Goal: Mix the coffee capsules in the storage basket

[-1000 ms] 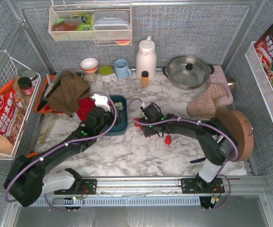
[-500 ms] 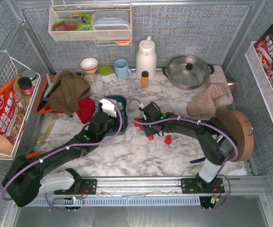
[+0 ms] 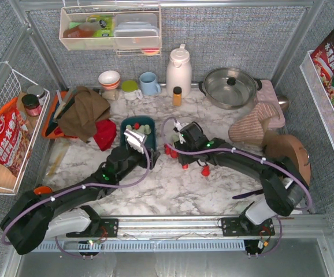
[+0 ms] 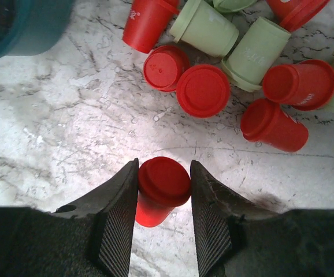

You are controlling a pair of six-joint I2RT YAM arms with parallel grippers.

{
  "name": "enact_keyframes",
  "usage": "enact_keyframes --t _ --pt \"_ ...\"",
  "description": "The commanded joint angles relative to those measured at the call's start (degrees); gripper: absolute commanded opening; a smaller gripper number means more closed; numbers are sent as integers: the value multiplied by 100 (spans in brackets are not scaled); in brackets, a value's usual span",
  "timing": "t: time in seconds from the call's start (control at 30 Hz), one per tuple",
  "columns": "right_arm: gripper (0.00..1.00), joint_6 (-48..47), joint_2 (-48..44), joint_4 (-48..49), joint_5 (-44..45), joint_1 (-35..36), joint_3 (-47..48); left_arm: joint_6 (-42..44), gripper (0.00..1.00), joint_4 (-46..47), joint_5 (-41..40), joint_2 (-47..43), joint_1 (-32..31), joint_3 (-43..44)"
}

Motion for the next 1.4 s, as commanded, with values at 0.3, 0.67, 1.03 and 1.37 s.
enact_keyframes --t 0.3,0.67,1.03,1.37 --pt "41 461 -1583 224 -774 -28 -35 2583 99 4927 2056 895 -328 -1419" --pt "41 835 -2212 1185 -1769 -29 -510 3026 99 6347 2571 2188 -623 -891" --pt "41 960 -2262 1536 -2225 -33 -658 3104 83 6380 2545 2258 -829 -828" --pt "47 1039 -2268 1349 -2254 -92 -578 3145 45 6074 2427 2136 -839 -877"
